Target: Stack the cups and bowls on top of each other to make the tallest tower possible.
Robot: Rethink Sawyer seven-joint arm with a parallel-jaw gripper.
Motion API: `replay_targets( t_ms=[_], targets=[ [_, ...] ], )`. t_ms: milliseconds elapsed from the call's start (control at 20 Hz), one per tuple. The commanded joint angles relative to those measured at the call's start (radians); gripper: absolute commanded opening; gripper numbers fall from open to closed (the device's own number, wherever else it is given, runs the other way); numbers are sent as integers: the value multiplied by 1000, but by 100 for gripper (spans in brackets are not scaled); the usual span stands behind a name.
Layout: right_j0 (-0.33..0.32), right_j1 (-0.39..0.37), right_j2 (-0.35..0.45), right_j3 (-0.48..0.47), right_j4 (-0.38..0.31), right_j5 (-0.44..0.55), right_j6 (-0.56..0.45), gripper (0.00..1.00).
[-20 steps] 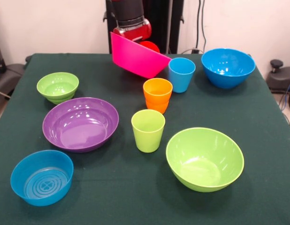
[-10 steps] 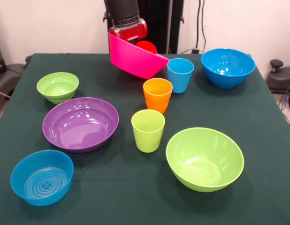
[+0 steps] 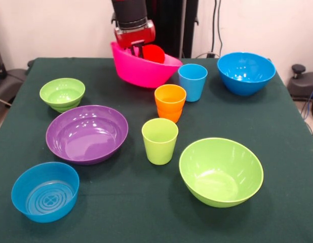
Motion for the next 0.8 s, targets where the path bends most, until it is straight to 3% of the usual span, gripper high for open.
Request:
replay_targets(
  t_ms=[50, 450, 800],
  targets=[
    [-14, -20, 143, -89, 195, 345, -163, 0],
    [-51, -31, 201, -109, 278, 440, -170, 0],
    [-39, -27, 215, -126, 279, 453, -134, 0]
  ],
)
